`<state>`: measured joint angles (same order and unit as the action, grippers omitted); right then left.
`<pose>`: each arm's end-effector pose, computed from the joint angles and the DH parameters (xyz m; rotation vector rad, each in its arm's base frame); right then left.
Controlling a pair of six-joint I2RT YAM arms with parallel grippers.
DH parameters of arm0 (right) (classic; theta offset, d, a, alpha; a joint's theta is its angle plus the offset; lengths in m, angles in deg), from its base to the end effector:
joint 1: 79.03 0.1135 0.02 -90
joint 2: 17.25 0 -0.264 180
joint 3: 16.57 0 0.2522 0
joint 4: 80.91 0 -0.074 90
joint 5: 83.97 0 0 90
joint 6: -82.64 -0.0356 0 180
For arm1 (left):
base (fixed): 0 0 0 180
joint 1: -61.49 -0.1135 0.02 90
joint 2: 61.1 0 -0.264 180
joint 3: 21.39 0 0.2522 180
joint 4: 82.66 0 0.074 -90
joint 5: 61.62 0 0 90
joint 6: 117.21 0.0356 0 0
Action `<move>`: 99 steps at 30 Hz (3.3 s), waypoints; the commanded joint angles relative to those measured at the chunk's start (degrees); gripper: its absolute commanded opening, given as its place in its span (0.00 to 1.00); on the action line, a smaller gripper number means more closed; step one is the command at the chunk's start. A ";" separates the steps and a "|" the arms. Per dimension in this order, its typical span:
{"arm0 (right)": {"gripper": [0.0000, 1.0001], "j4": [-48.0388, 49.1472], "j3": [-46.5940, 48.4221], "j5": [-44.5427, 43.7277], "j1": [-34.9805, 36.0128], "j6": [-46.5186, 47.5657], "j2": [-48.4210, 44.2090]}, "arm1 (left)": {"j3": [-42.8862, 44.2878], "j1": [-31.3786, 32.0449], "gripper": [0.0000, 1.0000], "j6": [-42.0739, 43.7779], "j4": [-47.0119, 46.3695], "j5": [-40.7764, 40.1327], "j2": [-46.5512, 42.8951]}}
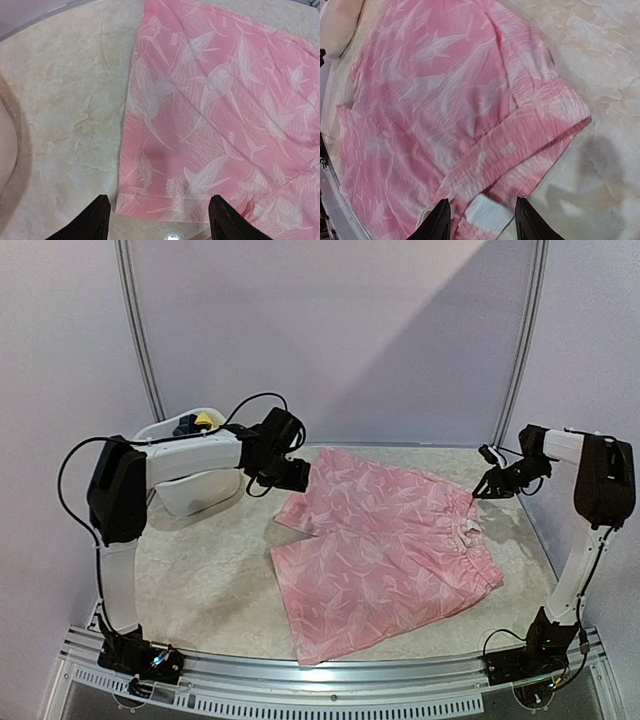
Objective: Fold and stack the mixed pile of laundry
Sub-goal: Adjust the flattened shorts at the center of the board.
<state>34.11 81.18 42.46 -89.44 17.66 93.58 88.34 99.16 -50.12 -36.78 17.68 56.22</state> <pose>0.3783 -0.0480 0.2027 -0.4285 2.6238 0.7483 0.3650 -0.2735 0.2272 0.2437 2.4815 -0.2133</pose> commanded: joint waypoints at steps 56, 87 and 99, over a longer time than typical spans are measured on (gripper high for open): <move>0.36 4.47 25.76 -4.88 1.50 -16.24 22.29 | -10.93 -8.26 0.53 -3.80 -2.62 2.88 -7.53; 0.24 -6.87 -30.13 -14.20 7.60 27.43 -17.98 | -36.88 24.84 0.46 2.83 6.56 15.57 -18.64; 0.23 1.45 -37.38 -20.80 7.60 21.71 -13.13 | -39.92 24.82 0.47 4.23 7.13 10.88 -16.62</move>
<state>30.81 48.39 28.16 -82.03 41.09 79.17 49.67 123.48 -46.23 -30.20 30.38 38.67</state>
